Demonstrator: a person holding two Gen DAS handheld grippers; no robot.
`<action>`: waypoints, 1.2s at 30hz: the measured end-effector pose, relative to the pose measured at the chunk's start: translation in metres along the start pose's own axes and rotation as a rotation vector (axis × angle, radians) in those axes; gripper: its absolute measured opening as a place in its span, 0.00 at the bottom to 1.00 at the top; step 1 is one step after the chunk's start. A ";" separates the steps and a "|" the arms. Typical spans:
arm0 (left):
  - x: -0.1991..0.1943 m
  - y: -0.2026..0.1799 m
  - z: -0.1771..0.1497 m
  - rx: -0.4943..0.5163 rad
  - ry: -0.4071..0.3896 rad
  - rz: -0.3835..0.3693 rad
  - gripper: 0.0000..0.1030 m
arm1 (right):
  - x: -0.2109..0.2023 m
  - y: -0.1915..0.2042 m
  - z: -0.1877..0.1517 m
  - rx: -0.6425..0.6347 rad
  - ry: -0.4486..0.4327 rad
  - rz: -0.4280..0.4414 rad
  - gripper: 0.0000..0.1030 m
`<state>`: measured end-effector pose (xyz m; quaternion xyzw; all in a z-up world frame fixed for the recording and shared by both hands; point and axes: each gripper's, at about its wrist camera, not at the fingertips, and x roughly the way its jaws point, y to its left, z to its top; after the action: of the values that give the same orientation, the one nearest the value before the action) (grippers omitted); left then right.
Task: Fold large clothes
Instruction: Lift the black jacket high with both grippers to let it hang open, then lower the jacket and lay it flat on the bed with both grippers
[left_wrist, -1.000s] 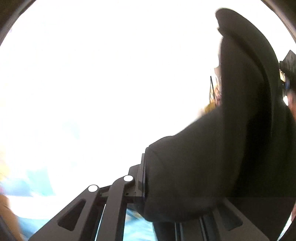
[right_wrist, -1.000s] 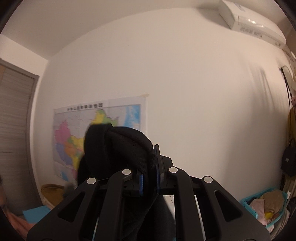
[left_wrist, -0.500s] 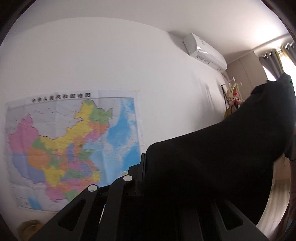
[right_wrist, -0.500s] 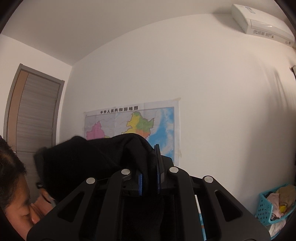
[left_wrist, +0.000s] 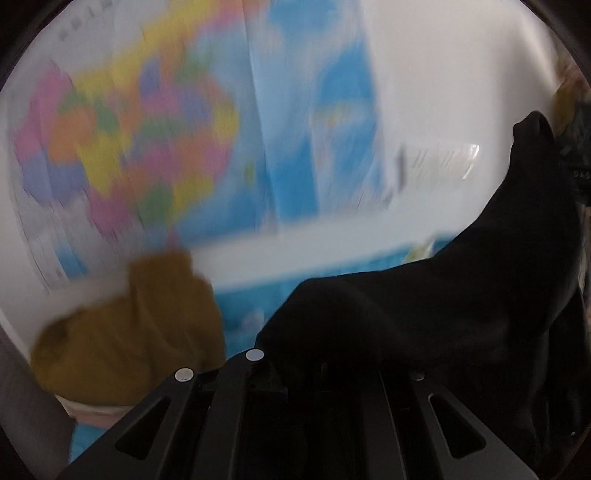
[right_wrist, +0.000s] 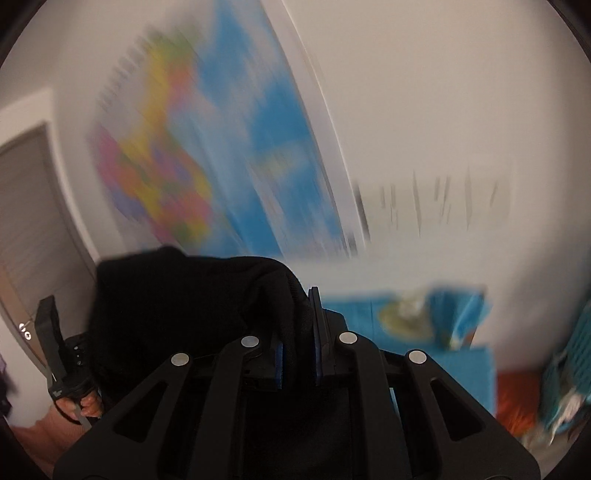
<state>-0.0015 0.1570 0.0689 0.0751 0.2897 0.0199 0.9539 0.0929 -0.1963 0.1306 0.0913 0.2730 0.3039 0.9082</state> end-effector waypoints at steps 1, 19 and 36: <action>0.024 -0.001 -0.006 -0.008 0.047 0.016 0.08 | 0.031 -0.008 -0.011 0.010 0.057 -0.026 0.11; 0.139 0.059 -0.025 -0.048 0.299 -0.108 0.73 | 0.195 -0.110 -0.068 0.206 0.428 -0.228 0.57; 0.184 0.039 -0.041 0.034 0.426 -0.112 0.74 | 0.064 -0.105 -0.156 0.058 0.630 -0.054 0.91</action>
<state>0.1286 0.2159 -0.0602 0.0689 0.4888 -0.0224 0.8694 0.1025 -0.2417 -0.0623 0.0112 0.5517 0.2851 0.7838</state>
